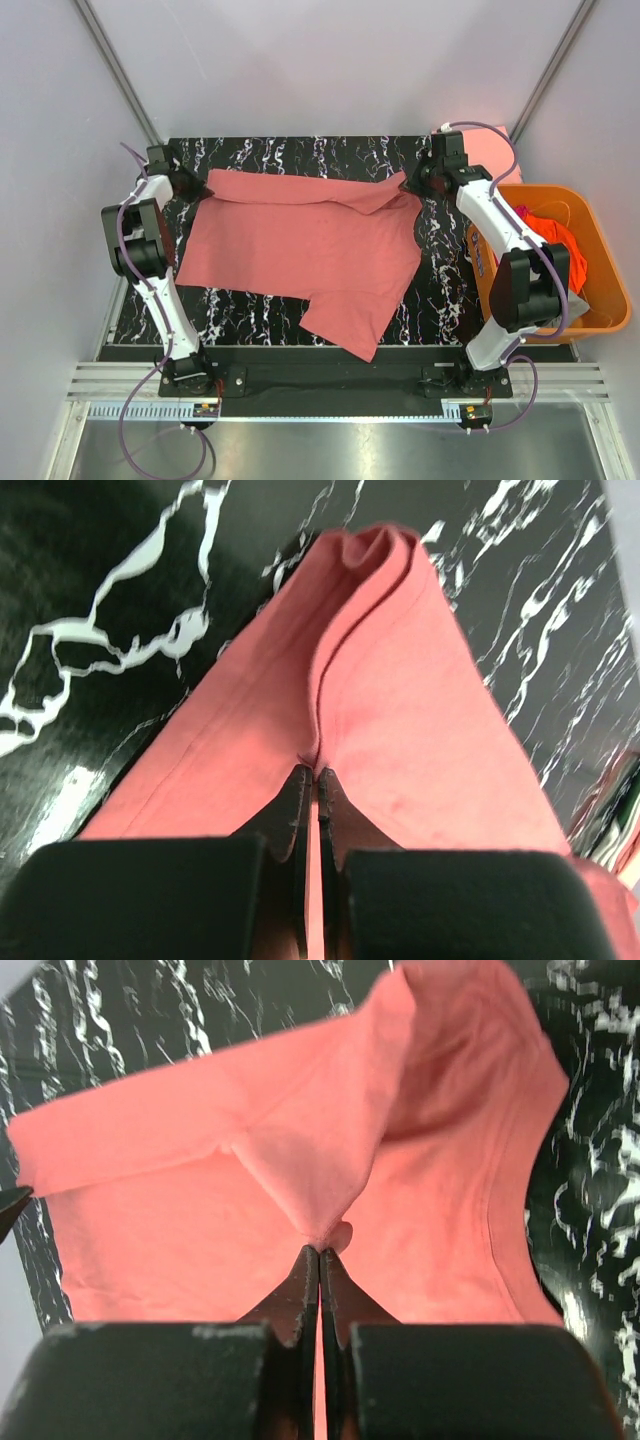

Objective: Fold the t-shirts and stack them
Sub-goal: Fold the tshirt

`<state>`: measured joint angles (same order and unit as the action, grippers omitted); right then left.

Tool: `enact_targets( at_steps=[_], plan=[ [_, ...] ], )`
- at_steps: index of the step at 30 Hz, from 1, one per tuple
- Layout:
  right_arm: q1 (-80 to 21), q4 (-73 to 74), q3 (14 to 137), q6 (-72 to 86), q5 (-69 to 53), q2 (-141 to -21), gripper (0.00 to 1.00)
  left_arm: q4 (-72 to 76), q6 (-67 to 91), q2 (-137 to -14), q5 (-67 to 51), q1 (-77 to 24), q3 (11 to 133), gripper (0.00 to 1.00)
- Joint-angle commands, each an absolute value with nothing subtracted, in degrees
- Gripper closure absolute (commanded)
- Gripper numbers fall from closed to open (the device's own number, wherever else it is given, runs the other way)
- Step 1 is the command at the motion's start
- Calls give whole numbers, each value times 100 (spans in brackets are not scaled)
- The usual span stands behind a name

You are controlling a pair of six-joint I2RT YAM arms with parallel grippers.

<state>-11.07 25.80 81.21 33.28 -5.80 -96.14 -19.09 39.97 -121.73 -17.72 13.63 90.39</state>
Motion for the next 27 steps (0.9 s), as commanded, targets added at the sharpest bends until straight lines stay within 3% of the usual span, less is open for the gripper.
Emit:
enact_targets(
  at_steps=[1,27],
  plan=[
    [-1072,2751,8086,3498,-756,-9264,100,-2206,3683,-11857,-2101,1397,9176,100],
    [-1081,3103,7348,3270,-826,-8965,100,-2900,3173,-12445,-1898,1635,9835,100]
  ],
)
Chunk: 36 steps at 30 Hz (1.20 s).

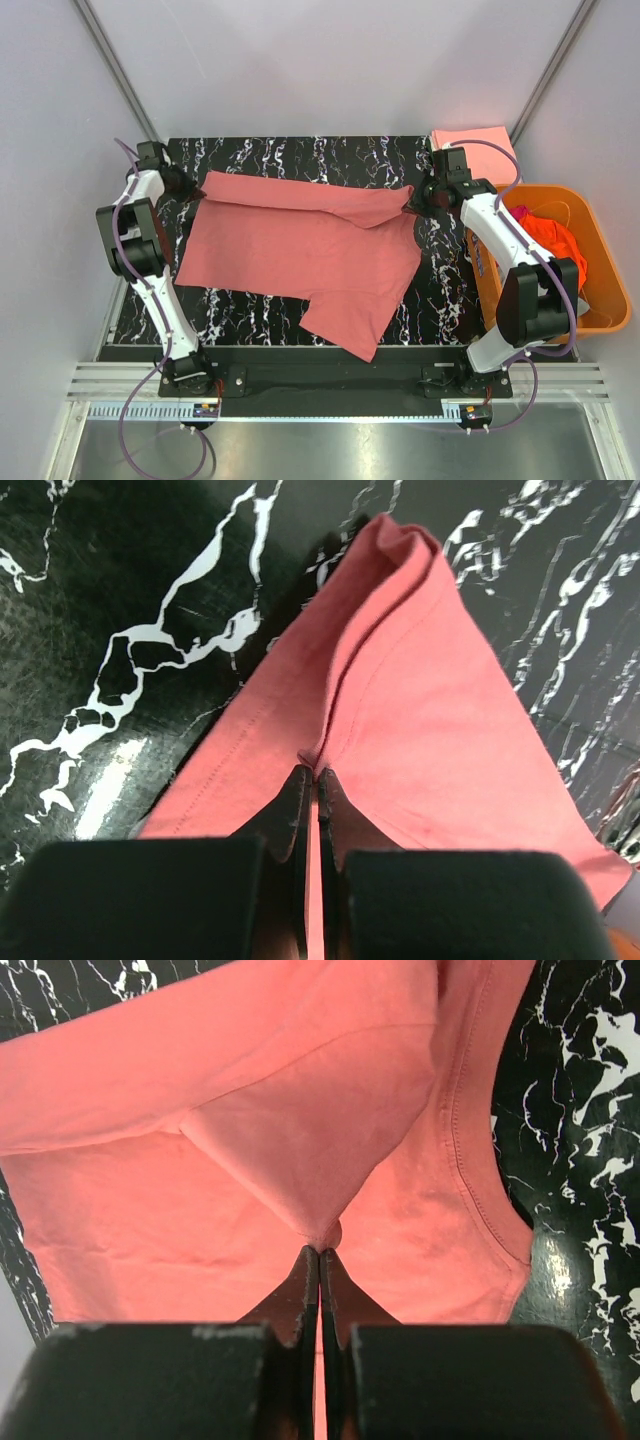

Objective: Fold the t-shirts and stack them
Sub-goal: Fold the tshirt

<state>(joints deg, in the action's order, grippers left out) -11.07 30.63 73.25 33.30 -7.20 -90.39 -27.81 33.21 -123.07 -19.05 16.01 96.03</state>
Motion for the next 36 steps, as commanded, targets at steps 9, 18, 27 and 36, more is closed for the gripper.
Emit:
enact_targets(
  at_steps=[9,18,27,36],
  plan=[
    [-1072,3103,7269,3313,-800,-9009,100,-2927,3094,-12639,-1969,1626,9773,100],
    [-1072,3111,6900,3489,-984,-9009,100,-3067,3023,-12639,-1784,1635,9861,100],
    [-1072,3103,6785,3568,-1143,-9026,100,-3164,2936,-12665,-1565,1643,9949,99],
    [-1081,3103,6548,3683,-1336,-9062,100,-3287,2874,-12726,-1424,1661,10011,96]
  ],
)
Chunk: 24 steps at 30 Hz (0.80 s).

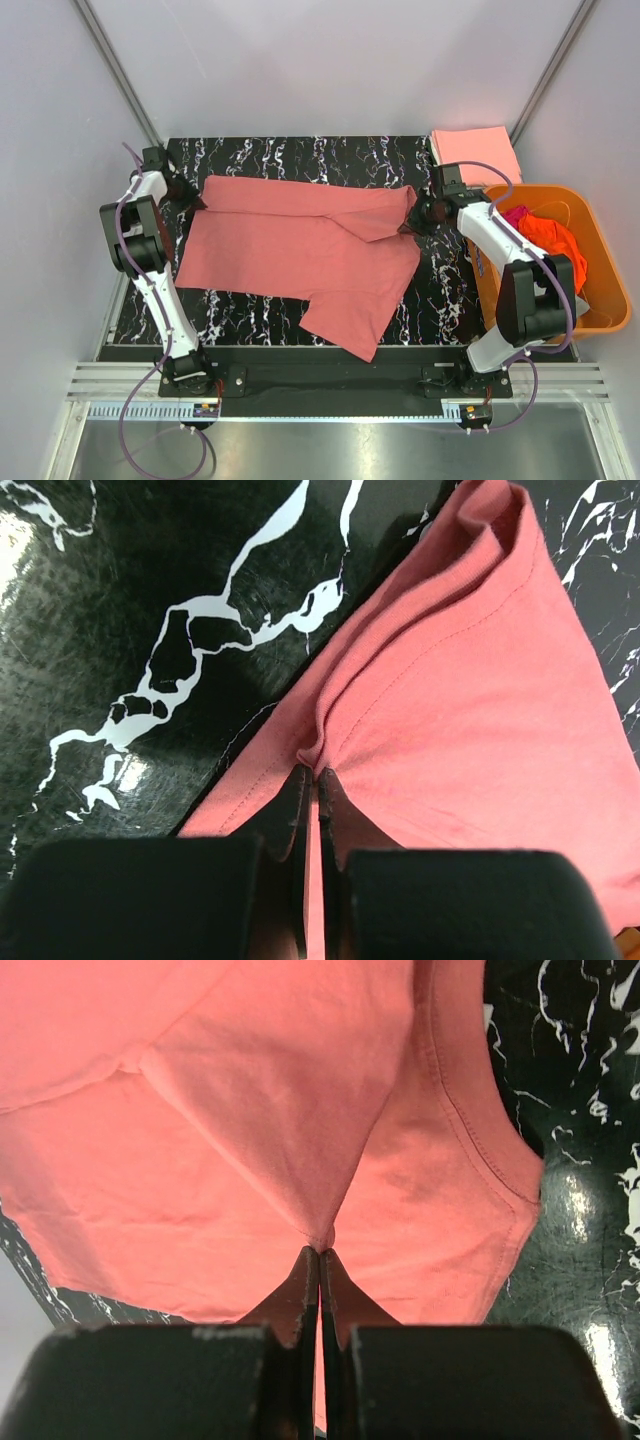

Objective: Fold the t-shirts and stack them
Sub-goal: Fold the tshirt

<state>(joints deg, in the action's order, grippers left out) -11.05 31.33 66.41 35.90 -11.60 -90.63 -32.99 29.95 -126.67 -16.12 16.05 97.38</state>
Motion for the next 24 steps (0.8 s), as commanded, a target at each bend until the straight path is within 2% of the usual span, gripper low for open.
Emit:
enact_targets(
  at_steps=[1,7,9,11,13,14,15,16,17,19,21,24],
  plan=[
    [-1081,3103,6530,3700,-1345,-9070,100,-3287,2874,-12735,-1424,1635,10019,96],
    [-1081,3033,6407,3832,-1424,-9193,100,-3366,2804,-12753,-1328,1652,10002,94],
    [-1081,3015,6372,3876,-1441,-9255,100,-3436,2777,-12709,-1248,1644,10002,89],
    [-1081,3023,6293,3902,-1441,-9307,100,-3524,2760,-12639,-1064,1652,10037,76],
    [-1081,3032,6214,3911,-1494,-9369,91,-3621,2760,-12429,-897,1652,9976,68],
    [-1081,3067,6231,3833,-1555,-9447,81,-3630,2760,-12332,-844,1644,9932,65],
    [-1072,3154,6292,3736,-1590,-9466,77,-3656,2795,-12114,-792,1652,9827,58],
    [-1072,3355,6476,3605,-1547,-9466,72,-3656,2821,-12007,-748,1644,9765,56],
    [-1064,3436,6573,3386,-1477,-9414,58,-3656,2847,-11893,-773,1644,9712,54],
    [-976,3594,6932,3165,-1214,-9361,46,-3648,2944,-11602,-870,1626,9572,54],
    [-914,3595,7179,2901,-1082,-9413,35,-3621,3032,-11427,-923,1521,9484,54],
    [-756,3612,7812,2716,-1002,-9860,28,-3499,3251,-11399,-1158,1363,9422,55]
  ],
)
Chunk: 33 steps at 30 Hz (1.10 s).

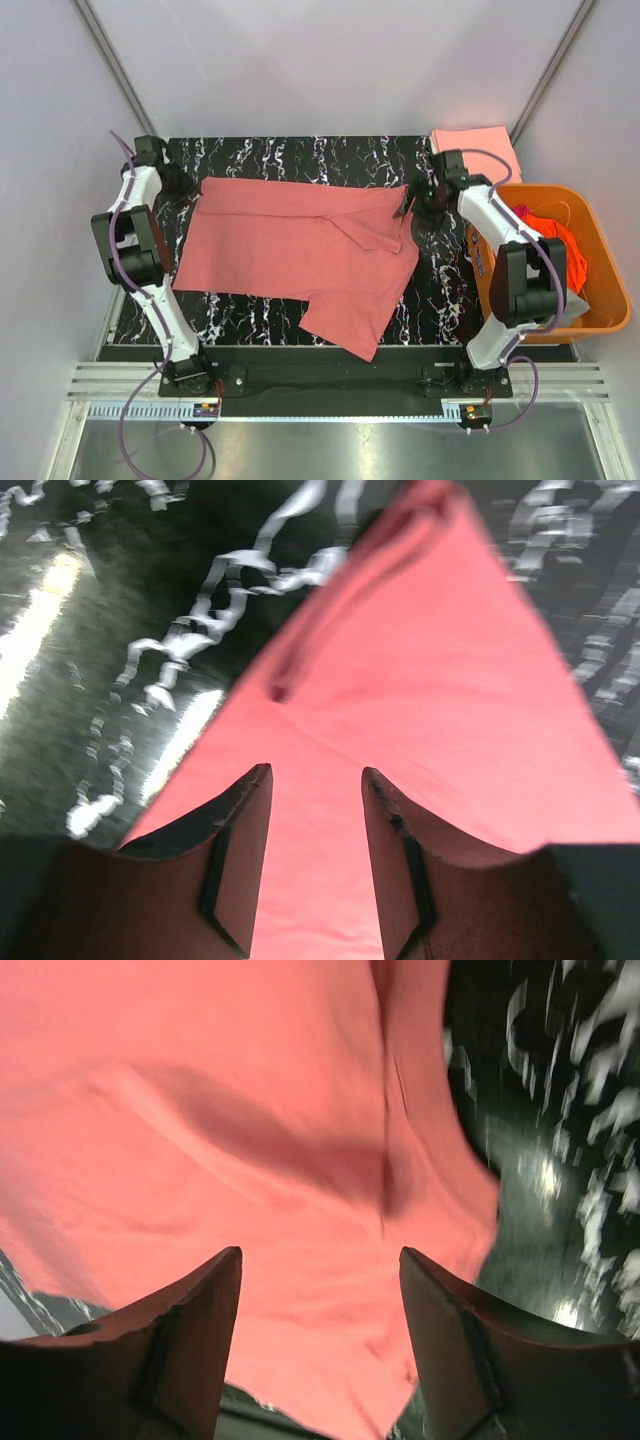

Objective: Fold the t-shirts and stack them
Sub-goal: Fold the tshirt

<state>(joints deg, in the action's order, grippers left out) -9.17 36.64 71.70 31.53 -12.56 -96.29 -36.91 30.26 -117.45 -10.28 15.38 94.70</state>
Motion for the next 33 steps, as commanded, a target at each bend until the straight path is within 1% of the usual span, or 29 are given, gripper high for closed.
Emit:
enact_targets(
  at_steps=[1,2,3,4,7,11,15,21,27,33],
  plan=[
    [-730,3612,8170,2707,-958,-10122,27,-3463,3322,-11443,-1256,1310,9439,56],
    [-660,3621,8522,2664,-906,-10255,27,-3385,3453,-11565,-1483,1292,9509,57],
    [-633,3612,8525,2646,-905,-10396,27,-3358,3498,-11645,-1598,1266,9562,58],
    [-589,3621,8891,2646,-923,-10554,27,-3323,3550,-11715,-1678,1257,9623,58],
    [-449,3612,9594,2628,-1037,-11282,27,-2954,3752,-11979,-2152,1213,9721,58],
    [-396,3612,10405,2505,-1107,-11961,32,-2507,4016,-12313,-2408,1213,9774,58],
    [-325,3604,11029,2575,-1230,-12480,32,-2347,4245,-12515,-2487,1213,9756,58],
    [-308,3586,11460,2759,-1406,-13016,32,-2338,4236,-12639,-2400,1274,9642,59],
    [-308,3516,11321,3111,-1494,-13227,39,-2338,4263,-12700,-2364,1424,9510,59],
    [-308,3349,11232,3155,-1433,-13333,43,-2347,4228,-12770,-2364,1476,9501,59]
  ],
)
